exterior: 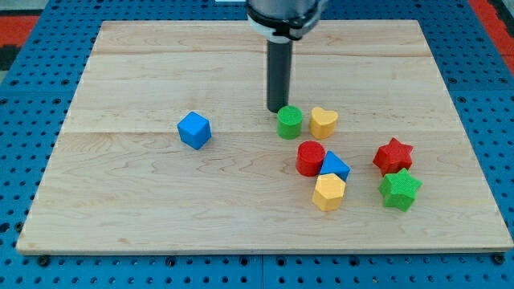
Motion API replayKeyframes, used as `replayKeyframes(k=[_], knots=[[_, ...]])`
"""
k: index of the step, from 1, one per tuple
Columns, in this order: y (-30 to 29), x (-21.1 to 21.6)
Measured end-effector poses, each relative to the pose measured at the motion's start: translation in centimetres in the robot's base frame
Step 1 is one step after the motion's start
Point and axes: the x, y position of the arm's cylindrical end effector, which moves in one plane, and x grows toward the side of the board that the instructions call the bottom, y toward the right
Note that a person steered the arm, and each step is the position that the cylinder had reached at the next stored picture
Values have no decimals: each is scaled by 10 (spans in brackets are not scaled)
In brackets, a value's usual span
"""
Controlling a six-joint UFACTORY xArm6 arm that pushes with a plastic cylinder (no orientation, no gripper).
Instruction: Push the green circle into the red circle
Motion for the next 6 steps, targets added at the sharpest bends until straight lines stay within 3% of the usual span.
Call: replayKeyframes(k=[2, 3, 4, 5, 6], knots=[[79, 26], [82, 8], [53, -42], [-7, -14], [-4, 39]])
